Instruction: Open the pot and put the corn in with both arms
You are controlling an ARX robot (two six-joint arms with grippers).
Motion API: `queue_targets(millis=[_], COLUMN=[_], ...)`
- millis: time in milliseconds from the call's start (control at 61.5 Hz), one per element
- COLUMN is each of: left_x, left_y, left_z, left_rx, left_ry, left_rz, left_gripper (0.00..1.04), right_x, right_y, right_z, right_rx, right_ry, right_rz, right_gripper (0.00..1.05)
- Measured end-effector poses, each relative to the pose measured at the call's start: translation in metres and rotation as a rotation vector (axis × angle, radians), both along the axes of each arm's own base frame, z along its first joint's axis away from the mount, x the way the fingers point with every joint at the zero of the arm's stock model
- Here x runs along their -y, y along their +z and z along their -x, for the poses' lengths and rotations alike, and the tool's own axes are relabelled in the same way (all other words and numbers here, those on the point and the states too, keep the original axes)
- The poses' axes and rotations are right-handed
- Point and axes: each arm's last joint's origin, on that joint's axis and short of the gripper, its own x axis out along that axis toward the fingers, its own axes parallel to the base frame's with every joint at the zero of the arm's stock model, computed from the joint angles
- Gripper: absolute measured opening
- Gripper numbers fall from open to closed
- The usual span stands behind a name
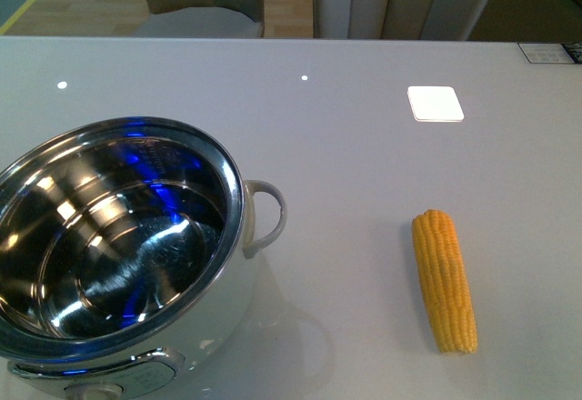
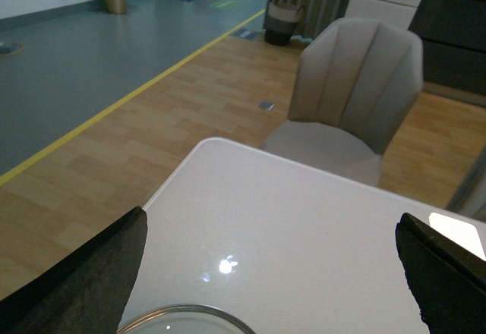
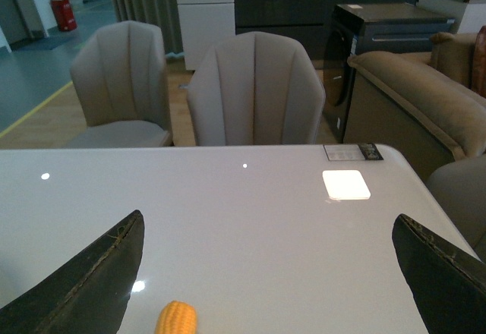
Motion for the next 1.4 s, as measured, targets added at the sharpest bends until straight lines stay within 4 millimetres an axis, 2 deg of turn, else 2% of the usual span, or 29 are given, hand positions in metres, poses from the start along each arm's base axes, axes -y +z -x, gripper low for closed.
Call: queue_targets(millis=[81,114,211,309,439,536,861,1121,1398], left_x=[0.016,0.022,0.045,0.076,0.095,0.110,0.133,0.149,0.149], left_y=[0.014,0.018,0.020,0.007,0.003,-0.001,-0.016,-0.010,-0.009], left_z=[0.014,0.017,0.029,0.047,0.060,0.071,0.093,0.105,0.114], left_rx=[0.024,0.051,0.083,0.061,0.064,0.062,0.060,0.081,0.089], left_ry=[-0.043,-0.107,-0.204,-0.221,-0.218,-0.222,-0.227,-0.235,-0.229], left_rz=[-0.024,-0.054,-0.104,-0.101,-0.107,-0.108,-0.112,-0.118,-0.119], left_gripper=[0.97,0.93,0.75,0.50,0.27,0.04,0.03,0.03,0.03], right_x=[0.000,0.000,0.000,0.000,0.000,0.000,0.000,0.000,0.000], right_y=[0.000,0.000,0.000,0.000,0.000,0.000,0.000,0.000,0.000], right_z=[0.000,0.000,0.000,0.000,0.000,0.000,0.000,0.000,0.000], right_rx=[0.000,0.000,0.000,0.000,0.001,0.000,0.000,0.000,0.000], right_ry=[0.000,0.001,0.000,0.000,0.000,0.000,0.000,0.000,0.000], right_rz=[0.000,0.000,0.000,0.000,0.000,0.000,0.000,0.000,0.000], right_gripper=[0.96,0.96,0.96,0.96,0.96,0.96,0.96,0.96,0.96])
